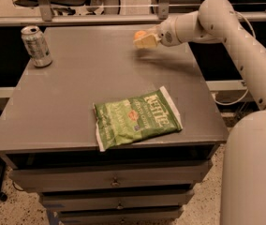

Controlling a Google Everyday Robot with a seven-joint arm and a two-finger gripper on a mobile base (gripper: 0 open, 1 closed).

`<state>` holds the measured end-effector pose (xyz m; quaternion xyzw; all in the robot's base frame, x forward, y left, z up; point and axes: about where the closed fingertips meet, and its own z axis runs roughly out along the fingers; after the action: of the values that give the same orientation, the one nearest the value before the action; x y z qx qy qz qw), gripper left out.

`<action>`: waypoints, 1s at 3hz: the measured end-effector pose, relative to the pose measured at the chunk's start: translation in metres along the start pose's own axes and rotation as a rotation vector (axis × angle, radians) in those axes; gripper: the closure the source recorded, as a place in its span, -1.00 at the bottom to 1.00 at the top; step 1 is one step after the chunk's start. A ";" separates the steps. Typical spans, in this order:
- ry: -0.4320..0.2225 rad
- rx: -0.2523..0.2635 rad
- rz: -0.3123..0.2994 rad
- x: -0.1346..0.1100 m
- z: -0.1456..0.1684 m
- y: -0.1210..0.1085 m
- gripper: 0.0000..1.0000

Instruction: Move orange near green jalapeno chip bag

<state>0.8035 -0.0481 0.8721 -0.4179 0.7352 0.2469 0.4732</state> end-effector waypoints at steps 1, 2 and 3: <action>0.029 -0.133 -0.015 0.006 -0.023 0.032 1.00; 0.080 -0.264 -0.028 0.027 -0.050 0.068 1.00; 0.101 -0.361 -0.024 0.044 -0.077 0.098 1.00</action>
Offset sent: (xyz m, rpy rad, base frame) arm -0.1501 -0.0347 -0.0139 -0.0627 0.2094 0.3907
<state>0.6738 -0.0714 0.8619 -0.5166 0.6968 0.3476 0.3560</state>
